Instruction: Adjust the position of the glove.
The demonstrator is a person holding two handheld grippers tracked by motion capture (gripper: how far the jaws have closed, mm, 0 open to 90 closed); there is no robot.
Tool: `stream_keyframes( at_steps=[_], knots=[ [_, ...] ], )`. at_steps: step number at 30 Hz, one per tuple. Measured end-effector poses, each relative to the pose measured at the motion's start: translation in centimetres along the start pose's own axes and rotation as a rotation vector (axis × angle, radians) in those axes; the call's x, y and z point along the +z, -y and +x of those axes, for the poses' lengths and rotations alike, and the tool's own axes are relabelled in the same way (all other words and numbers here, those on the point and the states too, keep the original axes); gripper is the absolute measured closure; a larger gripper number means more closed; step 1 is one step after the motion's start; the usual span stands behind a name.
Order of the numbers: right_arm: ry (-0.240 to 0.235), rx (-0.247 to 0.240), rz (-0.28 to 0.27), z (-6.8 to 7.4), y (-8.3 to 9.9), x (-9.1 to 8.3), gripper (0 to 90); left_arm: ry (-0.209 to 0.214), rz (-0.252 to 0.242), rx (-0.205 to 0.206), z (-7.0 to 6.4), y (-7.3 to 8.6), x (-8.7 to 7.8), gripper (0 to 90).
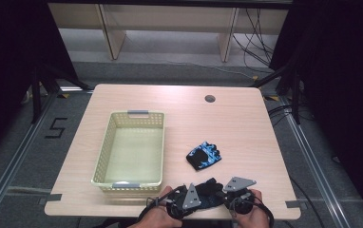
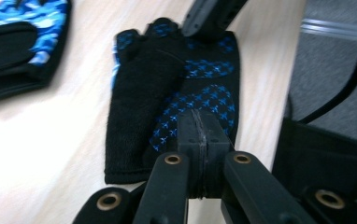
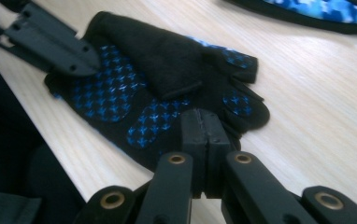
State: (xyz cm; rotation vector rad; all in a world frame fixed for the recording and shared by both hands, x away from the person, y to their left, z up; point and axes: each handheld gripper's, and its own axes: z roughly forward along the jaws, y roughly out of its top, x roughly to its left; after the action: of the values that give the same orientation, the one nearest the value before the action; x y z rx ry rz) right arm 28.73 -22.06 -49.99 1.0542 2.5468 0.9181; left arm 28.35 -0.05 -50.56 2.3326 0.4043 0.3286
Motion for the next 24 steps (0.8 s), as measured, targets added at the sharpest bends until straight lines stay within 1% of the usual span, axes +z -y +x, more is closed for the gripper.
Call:
stream_keyframes(
  at_steps=[1,2,4,5,6,7,8,9,10,11,12,13,14,15,16,17,18,19,20,21,22,23,24],
  knots=[
    [-0.016,0.015,0.014,0.1,-0.1,-0.1,90.0,-0.009,0.013,0.002,0.3,0.2,-0.2,88.7],
    [-0.011,0.006,-0.011,0.6,-0.2,0.3,90.0,-0.023,0.019,-0.001,0.7,0.5,-0.4,88.6],
    [-0.022,0.002,-0.009,0.8,-0.4,0.5,90.0,-0.026,0.010,-0.015,0.9,0.8,-0.6,88.5],
    [-0.027,0.002,-0.021,0.9,-0.5,0.7,90.0,-0.032,0.021,0.000,1.1,0.9,-0.8,88.3],
    [-0.039,0.007,-0.010,1.0,-0.6,0.6,90.0,-0.026,0.014,-0.026,1.1,1.2,-1.0,88.1],
    [-0.039,0.000,-0.020,1.2,-0.7,0.9,90.0,-0.038,0.021,-0.011,1.3,1.4,-1.2,87.9],
    [-0.047,-0.003,-0.010,1.4,-0.9,0.9,90.0,-0.040,0.017,-0.018,1.3,1.6,-1.3,87.8],
    [-0.041,-0.009,-0.024,1.5,-1.0,1.2,90.0,-0.048,0.028,-0.010,1.4,1.7,-1.4,87.8],
    [-0.051,-0.013,-0.003,1.7,-1.1,1.1,90.0,-0.046,0.015,-0.025,1.4,1.8,-1.5,87.8],
    [-0.046,-0.016,-0.019,1.9,-1.2,1.3,90.0,-0.042,0.024,-0.020,1.4,1.9,-1.6,87.8],
    [-0.046,-0.016,-0.019,1.9,-1.2,1.3,90.0,-0.042,0.024,-0.020,1.4,1.9,-1.6,87.7],
    [-0.051,-0.012,0.001,2.0,-1.3,1.2,90.0,-0.054,0.024,0.000,1.6,1.9,-1.7,87.7],
    [-0.047,-0.016,-0.018,2.1,-1.3,1.4,90.0,-0.053,0.021,-0.018,1.6,2.0,-1.7,86.6],
    [-0.048,-0.016,-0.018,2.1,-1.3,1.4,90.0,-0.043,0.015,-0.030,1.5,2.0,-1.8,85.7],
    [-0.055,-0.008,-0.004,2.0,-1.3,1.2,90.0,-0.044,0.000,-0.041,1.6,2.0,-1.8,83.6],
    [-0.047,-0.014,-0.019,1.9,-1.3,1.3,88.0,-0.047,0.001,-0.051,1.7,2.0,-2.0,80.2],
    [-0.038,-0.010,-0.034,1.8,-1.3,1.2,85.2,-0.037,-0.012,-0.066,1.7,1.9,-2.2,77.6],
    [-0.036,-0.013,-0.021,1.7,-1.4,0.8,81.6,-0.041,-0.005,-0.055,1.8,1.8,-2.7,74.5],
    [-0.021,-0.016,-0.052,1.5,-1.7,0.3,78.1,-0.044,-0.003,-0.047,1.7,1.7,-3.0,69.6],
    [-0.012,-0.020,-0.090,1.3,-1.8,0.1,76.7,-0.040,-0.037,-0.064,1.4,1.5,-3.5,65.4],
    [0.002,-0.031,-0.127,0.9,-2.2,-0.5,73.6,-0.024,-0.056,-0.061,1.2,1.3,-4.1,63.9],
    [0.018,-0.036,-0.150,0.5,-2.5,-0.8,71.7,-0.015,-0.071,-0.060,0.9,1.1,-4.7,62.9],
    [0.029,-0.017,-0.168,0.2,-2.8,-1.0,69.7,-0.012,-0.074,-0.049,0.8,1.1,-5.2,61.0]
  ],
)
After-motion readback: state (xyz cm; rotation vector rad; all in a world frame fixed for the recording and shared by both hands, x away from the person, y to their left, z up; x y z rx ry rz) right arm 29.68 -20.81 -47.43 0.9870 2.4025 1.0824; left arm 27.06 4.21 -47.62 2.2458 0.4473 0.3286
